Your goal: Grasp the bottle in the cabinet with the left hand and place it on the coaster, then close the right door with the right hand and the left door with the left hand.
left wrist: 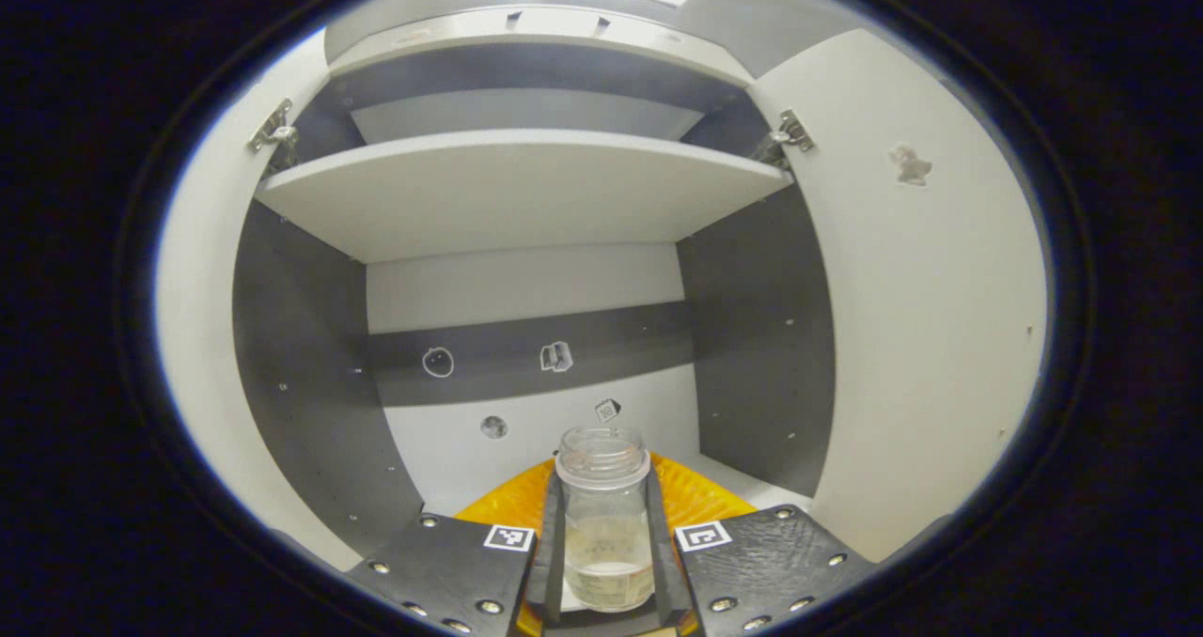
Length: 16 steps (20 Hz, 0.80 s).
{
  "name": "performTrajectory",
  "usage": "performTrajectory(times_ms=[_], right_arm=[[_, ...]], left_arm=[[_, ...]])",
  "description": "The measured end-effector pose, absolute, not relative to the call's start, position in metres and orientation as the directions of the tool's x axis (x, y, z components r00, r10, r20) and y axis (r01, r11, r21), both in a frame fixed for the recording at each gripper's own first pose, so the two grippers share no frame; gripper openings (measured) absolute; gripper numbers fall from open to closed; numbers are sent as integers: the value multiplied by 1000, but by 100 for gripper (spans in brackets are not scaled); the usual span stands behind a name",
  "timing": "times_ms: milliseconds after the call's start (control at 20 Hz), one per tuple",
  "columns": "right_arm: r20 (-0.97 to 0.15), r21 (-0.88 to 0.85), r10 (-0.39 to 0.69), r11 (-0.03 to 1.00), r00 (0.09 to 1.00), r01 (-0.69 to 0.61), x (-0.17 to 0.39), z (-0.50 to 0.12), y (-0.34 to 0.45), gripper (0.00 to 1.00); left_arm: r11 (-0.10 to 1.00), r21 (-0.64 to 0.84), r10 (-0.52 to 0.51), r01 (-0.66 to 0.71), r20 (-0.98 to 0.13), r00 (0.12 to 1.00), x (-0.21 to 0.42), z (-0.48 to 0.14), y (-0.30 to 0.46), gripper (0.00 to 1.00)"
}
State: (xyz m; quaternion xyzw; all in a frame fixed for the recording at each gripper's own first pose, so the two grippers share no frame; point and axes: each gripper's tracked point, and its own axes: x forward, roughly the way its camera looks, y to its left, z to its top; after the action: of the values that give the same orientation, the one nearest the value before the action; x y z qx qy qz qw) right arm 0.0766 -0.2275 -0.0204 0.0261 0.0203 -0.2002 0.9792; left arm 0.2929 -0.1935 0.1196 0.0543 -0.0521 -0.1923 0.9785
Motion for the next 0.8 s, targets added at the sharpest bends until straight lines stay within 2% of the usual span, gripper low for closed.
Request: performTrajectory(times_ms=[50, 100, 200, 400, 500, 600, 650, 800], right_arm=[[-46, 36, -387, 921, 921, 389, 76, -18, -226, 96], [-43, 32, -383, 923, 923, 384, 74, -18, -225, 99], [-42, 28, -375, 926, 926, 376, 67, -16, -221, 96], [-38, 19, -368, 929, 929, 369, 52, -13, -216, 96], [-40, -2, -358, 934, 933, 358, 45, -14, -210, 99], [-43, -26, -344, 939, 938, 343, 35, -14, -202, 96], [-38, -38, -338, 941, 941, 336, 31, -12, -200, 99], [-18, -44, -330, 943, 944, 329, 17, -6, -191, 99]], left_arm=[[913, 133, -398, 385, 87, 913, 279, 121, -192, 41], [907, 135, -411, 398, 91, 907, 266, 123, -192, 41], [901, 109, -430, 420, 96, 898, 242, 124, -189, 42], [894, 69, -448, 444, 89, 889, 200, 108, -179, 42], [879, 66, -476, 472, 74, 877, 177, 87, -180, 40], [871, 71, -490, 486, 52, 870, 160, 62, -178, 42], [865, 77, -500, 496, 44, 865, 151, 51, -178, 42], [849, 83, -526, 521, 52, 849, 128, 19, -180, 42]])
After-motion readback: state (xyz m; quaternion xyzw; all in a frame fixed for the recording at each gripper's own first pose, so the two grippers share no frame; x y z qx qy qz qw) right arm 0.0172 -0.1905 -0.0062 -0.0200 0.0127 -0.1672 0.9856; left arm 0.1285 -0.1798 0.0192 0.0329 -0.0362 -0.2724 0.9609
